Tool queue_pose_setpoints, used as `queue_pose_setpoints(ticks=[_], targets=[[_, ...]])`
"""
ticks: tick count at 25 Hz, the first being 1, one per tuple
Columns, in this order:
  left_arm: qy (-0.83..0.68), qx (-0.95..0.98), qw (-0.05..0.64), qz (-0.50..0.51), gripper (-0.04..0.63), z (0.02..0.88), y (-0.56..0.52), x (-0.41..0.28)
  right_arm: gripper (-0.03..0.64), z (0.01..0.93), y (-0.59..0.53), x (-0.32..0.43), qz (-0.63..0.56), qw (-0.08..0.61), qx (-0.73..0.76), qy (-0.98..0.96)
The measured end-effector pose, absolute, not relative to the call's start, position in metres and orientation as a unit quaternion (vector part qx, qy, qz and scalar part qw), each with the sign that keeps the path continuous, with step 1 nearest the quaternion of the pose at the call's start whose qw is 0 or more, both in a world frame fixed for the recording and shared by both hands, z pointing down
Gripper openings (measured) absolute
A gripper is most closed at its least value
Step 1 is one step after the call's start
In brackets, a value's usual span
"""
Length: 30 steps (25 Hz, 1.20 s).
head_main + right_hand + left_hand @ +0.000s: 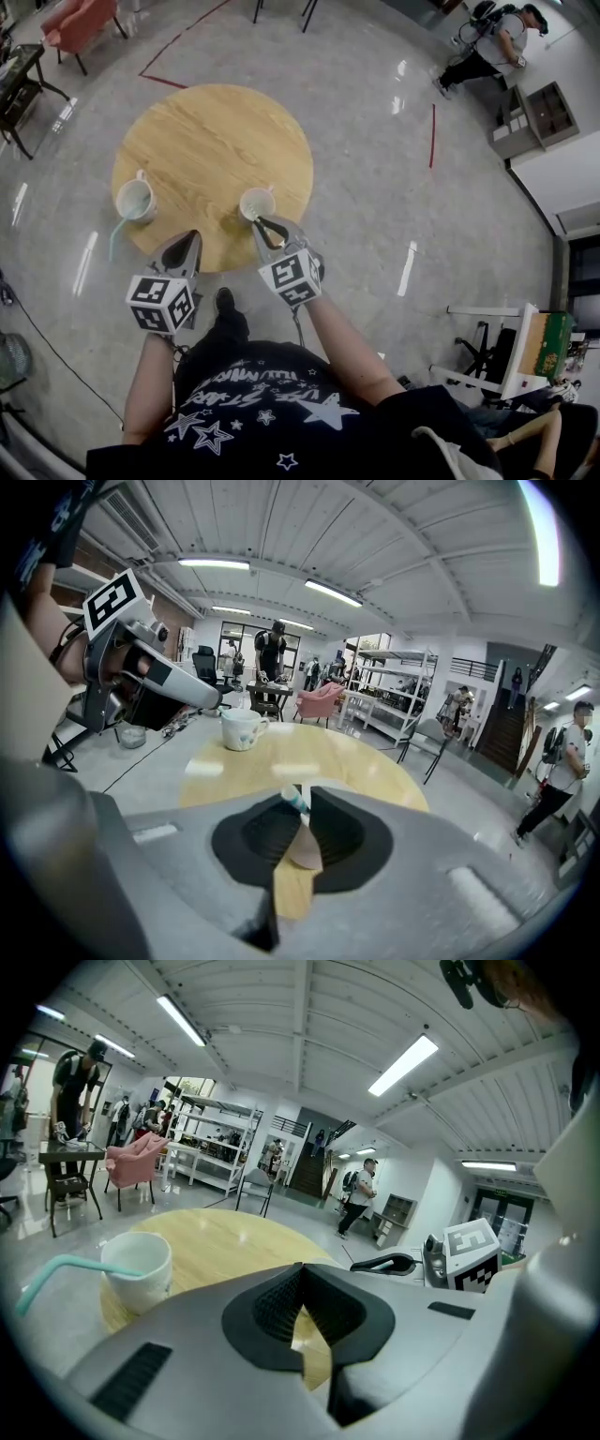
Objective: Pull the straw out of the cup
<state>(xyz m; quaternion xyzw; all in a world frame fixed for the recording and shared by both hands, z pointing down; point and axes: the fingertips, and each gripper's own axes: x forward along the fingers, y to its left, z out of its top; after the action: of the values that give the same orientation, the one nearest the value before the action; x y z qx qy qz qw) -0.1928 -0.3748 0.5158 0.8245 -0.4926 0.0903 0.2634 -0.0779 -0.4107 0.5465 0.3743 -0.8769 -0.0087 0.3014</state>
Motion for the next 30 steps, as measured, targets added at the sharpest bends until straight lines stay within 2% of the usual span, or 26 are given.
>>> queue_pose_setpoints(ticks=[30], targets=[[-0.488,0.835,0.241,0.084,0.006,0.504,-0.34,-0.158,0.02,0.478,-0.374,-0.03,-0.042,0.212,0.44,-0.872]])
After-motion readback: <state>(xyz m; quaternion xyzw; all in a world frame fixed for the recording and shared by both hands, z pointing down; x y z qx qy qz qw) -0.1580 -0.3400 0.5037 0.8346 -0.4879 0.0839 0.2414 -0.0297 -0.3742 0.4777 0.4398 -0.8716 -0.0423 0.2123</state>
